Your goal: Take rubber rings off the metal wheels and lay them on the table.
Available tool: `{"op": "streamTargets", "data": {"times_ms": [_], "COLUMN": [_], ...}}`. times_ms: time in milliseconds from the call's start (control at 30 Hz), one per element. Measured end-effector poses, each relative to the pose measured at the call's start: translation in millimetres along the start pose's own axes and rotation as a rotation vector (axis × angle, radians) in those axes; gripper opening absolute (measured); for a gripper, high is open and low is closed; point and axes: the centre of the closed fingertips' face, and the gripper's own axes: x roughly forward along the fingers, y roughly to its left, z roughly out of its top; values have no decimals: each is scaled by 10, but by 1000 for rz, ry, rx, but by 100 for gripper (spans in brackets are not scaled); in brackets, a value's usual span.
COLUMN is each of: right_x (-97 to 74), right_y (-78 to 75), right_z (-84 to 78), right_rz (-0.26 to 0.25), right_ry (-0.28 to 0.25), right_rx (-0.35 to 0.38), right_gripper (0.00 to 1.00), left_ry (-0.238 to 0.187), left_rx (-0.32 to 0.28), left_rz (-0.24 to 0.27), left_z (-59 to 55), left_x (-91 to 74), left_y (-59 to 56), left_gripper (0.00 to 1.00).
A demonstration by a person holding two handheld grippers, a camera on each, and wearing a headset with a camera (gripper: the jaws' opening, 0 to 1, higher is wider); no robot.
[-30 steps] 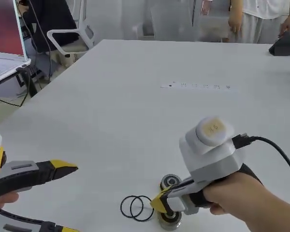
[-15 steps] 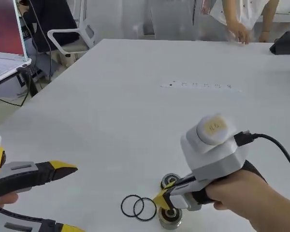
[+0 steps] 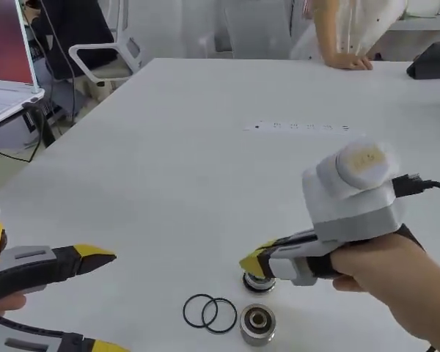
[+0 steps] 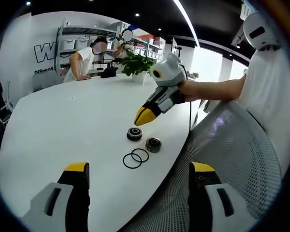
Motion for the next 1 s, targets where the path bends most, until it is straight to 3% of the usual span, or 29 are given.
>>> {"op": "streamTargets", "data": {"times_ms": [200,467,667,867,933,1000], "right_x": [-77,-132,-147,-137,-131,-125], "right_y": [-162,-364,-459,-483,-491,-501], "right_z": [-6,-105,-219,-300,-331,-358], "right_rz": [-34,-81,-112,-114,-115,-116], "right_ry": [-29,-23,14,45,58,64], "right_rx": [36,58,49,24,4,-3], "right_gripper": [0,1,1,3,4,5], "left_ry": [13,-7,-56,-84,-96,-107], "left_rx": [9,45,94,159,218,236], "left_rz": [-4,-9,-21,-55,-47,-51], "left_z": [-9,116,444,744,851,915], "left_x": [4,-13,28,186,264,317], "left_y": [-1,17,83,89,108,104], "left_gripper": [82,82,82,81,76,73]}}
